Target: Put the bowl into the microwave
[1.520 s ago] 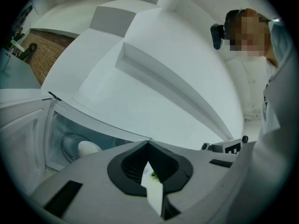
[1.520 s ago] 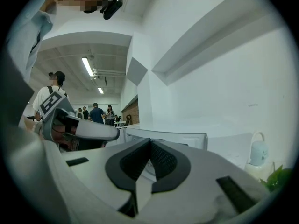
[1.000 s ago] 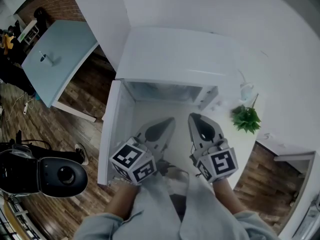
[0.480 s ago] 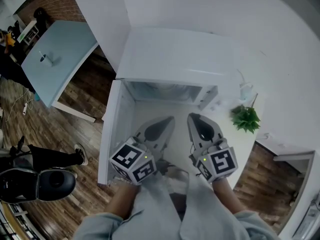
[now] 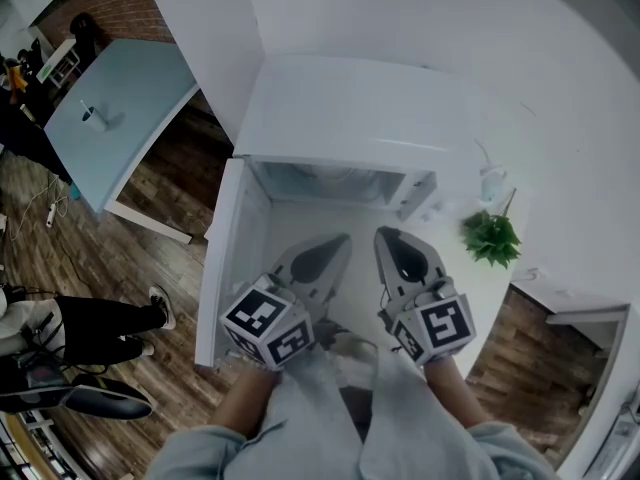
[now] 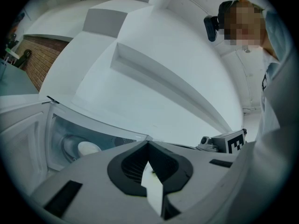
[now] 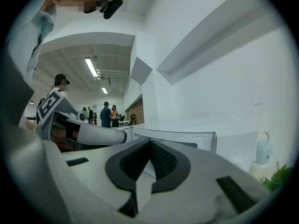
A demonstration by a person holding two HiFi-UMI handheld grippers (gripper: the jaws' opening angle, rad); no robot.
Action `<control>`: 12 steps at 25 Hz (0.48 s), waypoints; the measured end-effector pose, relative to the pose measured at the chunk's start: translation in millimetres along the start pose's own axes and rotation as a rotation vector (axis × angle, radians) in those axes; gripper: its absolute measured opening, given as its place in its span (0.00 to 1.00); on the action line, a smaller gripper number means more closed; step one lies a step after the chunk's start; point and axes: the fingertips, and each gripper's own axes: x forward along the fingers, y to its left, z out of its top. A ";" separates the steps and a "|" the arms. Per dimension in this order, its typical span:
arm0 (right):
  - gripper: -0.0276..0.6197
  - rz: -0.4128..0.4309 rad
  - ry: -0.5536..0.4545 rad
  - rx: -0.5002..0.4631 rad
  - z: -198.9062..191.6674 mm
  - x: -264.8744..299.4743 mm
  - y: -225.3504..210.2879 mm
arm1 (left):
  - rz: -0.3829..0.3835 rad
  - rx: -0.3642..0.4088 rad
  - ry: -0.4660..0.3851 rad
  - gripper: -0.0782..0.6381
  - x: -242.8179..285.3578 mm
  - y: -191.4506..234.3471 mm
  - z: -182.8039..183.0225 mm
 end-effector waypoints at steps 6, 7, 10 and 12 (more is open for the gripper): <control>0.05 0.001 0.001 -0.005 -0.5 -0.2 -1.0 | -0.007 -0.001 0.000 0.11 1.3 -1.4 -0.6; 0.05 0.001 0.002 -0.005 -0.7 -0.3 -1.2 | -0.008 -0.001 0.001 0.11 1.5 -1.8 -0.6; 0.05 0.002 0.005 -0.004 -1.3 0.1 -1.0 | -0.008 -0.002 0.005 0.11 2.4 -2.2 -0.5; 0.05 0.003 0.006 -0.002 -1.6 0.5 -0.5 | -0.011 -0.004 0.007 0.11 2.7 -2.3 -1.1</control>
